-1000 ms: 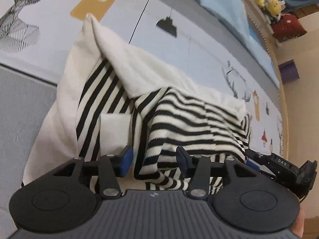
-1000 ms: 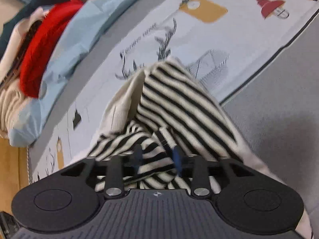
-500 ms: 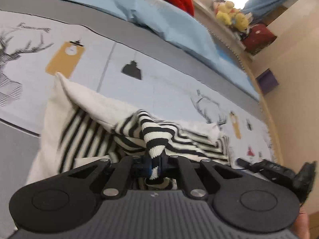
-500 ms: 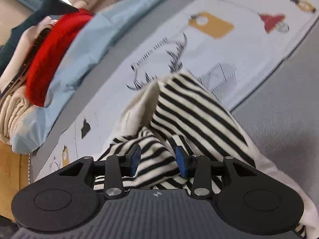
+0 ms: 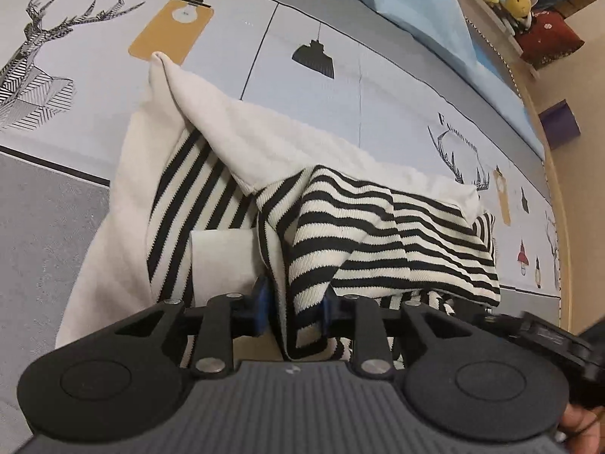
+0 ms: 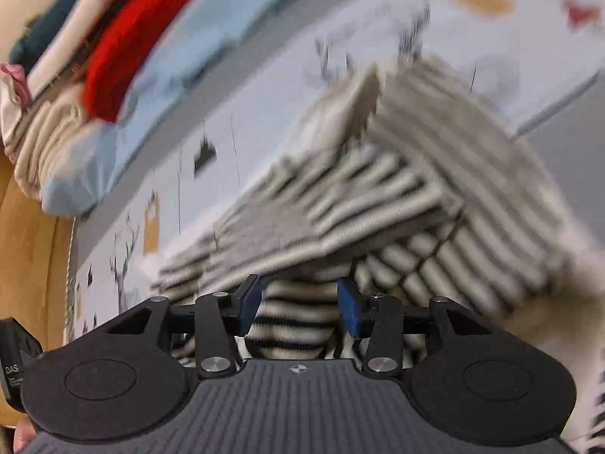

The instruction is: Fold small clothes

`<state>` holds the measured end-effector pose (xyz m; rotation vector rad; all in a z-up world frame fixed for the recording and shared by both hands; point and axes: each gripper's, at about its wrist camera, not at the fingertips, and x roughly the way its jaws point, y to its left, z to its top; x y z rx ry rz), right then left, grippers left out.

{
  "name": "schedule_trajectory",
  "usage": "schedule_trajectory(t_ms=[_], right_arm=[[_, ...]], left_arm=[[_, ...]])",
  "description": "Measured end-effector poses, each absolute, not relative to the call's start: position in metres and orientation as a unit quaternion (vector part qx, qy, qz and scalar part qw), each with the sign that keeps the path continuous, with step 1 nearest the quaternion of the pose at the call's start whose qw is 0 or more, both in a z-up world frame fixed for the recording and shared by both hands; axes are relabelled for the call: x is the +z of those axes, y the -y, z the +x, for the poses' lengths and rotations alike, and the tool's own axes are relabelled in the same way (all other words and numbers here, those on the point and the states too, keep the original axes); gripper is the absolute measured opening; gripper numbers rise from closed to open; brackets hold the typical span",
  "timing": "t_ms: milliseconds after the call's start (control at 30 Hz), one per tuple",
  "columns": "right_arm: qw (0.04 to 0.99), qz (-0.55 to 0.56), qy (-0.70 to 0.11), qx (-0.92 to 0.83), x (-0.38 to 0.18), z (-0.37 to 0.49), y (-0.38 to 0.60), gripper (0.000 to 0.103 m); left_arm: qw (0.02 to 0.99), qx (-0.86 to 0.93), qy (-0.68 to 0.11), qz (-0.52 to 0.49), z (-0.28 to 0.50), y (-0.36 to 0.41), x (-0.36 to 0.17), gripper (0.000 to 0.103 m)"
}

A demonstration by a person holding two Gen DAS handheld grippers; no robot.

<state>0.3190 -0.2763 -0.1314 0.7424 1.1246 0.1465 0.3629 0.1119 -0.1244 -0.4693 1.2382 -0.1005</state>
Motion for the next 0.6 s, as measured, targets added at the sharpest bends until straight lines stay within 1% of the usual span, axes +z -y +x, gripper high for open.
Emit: schedule_trajectory(t_ms=[133,167,200,233,267,300,333,400,500,567,600], right_arm=[[0.746,0.375,-0.547,0.061,-0.158,0.328,0.273,0.048],[0.744,0.375,-0.549,0.065,-0.159,0.328,0.271,0.048],[0.747,0.37,-0.548,0.069,-0.158,0.327,0.268,0.046],[0.752,0.361,-0.546,0.073,-0.156,0.326,0.265,0.039],[0.76,0.349,-0.542,0.079,-0.154,0.326,0.262,0.024],[0.765,0.341,-0.54,0.083,-0.151,0.325,0.258,0.008],[0.769,0.337,-0.536,0.086,-0.149,0.324,0.257,0.005],[0.777,0.342,-0.52,0.093,-0.142,0.32,0.258,0.004],[0.807,0.349,-0.461,0.12,-0.108,0.309,0.263,0.003],[0.831,0.338,-0.414,0.156,-0.08,0.295,0.267,0.003],[0.839,0.329,-0.396,0.175,-0.069,0.287,0.269,0.003]], left_arm=[[0.789,-0.044,-0.572,-0.22,0.365,-0.114,-0.123,0.028],[0.789,-0.044,-0.573,-0.219,0.366,-0.113,-0.124,0.026],[0.789,-0.045,-0.573,-0.217,0.366,-0.112,-0.124,0.023],[0.79,-0.047,-0.573,-0.213,0.366,-0.11,-0.123,0.02],[0.793,-0.049,-0.571,-0.208,0.367,-0.108,-0.122,0.014],[0.797,-0.051,-0.566,-0.205,0.367,-0.106,-0.119,0.01],[0.805,-0.051,-0.555,-0.205,0.366,-0.105,-0.114,0.009],[0.823,-0.055,-0.525,-0.212,0.363,-0.107,-0.1,0.008],[0.852,-0.077,-0.468,-0.221,0.352,-0.113,-0.07,0.008],[0.856,-0.086,-0.46,-0.22,0.346,-0.117,-0.062,0.008],[0.852,-0.084,-0.469,-0.215,0.344,-0.119,-0.064,0.009]])
